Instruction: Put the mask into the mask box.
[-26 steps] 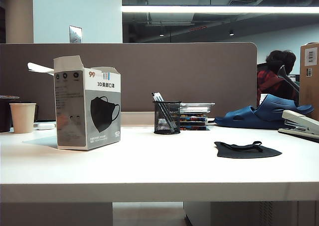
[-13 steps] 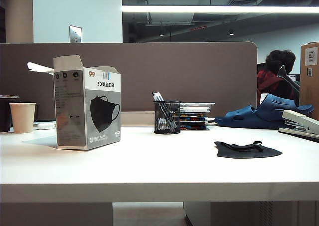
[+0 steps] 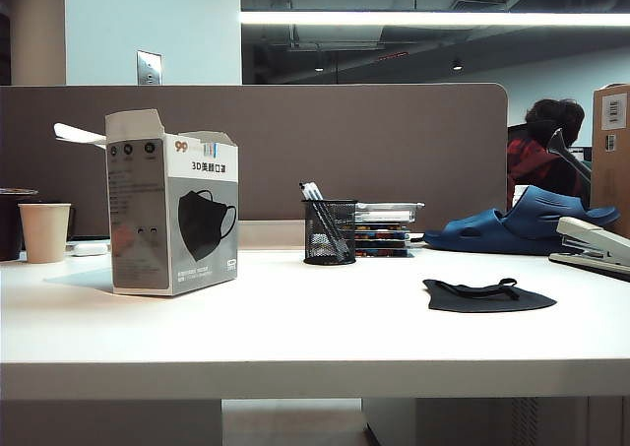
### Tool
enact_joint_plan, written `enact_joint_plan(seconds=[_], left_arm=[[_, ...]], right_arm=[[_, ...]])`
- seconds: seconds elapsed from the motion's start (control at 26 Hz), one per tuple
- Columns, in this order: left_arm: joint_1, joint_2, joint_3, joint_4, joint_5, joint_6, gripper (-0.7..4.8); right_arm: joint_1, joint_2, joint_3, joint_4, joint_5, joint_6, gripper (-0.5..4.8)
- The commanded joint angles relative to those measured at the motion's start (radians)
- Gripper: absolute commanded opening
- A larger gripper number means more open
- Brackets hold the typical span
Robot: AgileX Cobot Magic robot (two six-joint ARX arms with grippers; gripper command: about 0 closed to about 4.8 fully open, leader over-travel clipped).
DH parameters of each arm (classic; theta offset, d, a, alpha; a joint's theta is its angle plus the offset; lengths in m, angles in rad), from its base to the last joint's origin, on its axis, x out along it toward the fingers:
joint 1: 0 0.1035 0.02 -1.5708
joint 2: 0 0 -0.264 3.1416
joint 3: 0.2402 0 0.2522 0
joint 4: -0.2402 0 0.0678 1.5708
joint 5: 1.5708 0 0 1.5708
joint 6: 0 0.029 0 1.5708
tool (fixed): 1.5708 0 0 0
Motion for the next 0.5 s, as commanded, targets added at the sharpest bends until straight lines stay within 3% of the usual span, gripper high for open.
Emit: enact_joint_plan(seconds=[0.04,0.12,0.15,0.27,0.35,0.42,0.5], left_arm=[[0.002,0.134,0.079,0.023,0.063,0.003,0.0],[0.002,0.216,0.12,0.045,0.074,0.003,0.76],[0.002,0.261,0.136,0.071,0.074,0.003,1.37],[0.002,0.331,0.151,0.13,0.074,0.003,2.06],[0.002,0.406,0.163,0.182,0.074,0.002,2.25],[0.002,0.449,0.163,0.218,0.074,0.002,2.6],[0.002,0.483,0.163,0.242,0.074,0.001,3.66]], right_arm=[[0.002,0.135,0.137,-0.115,-0.094,0.003,0.03],[0.002,0.226,0.208,-0.171,-0.163,0.003,1.02],[0.002,0.273,0.234,-0.181,-0.184,0.003,1.87],[0.002,0.344,0.249,-0.178,-0.183,0.0,3.14],[0.002,0.451,0.25,-0.176,-0.183,0.0,4.56],[0.002,0.514,0.25,-0.169,-0.183,-0.003,4.79],[0.002,0.576,0.25,-0.154,-0.184,-0.008,4.79]])
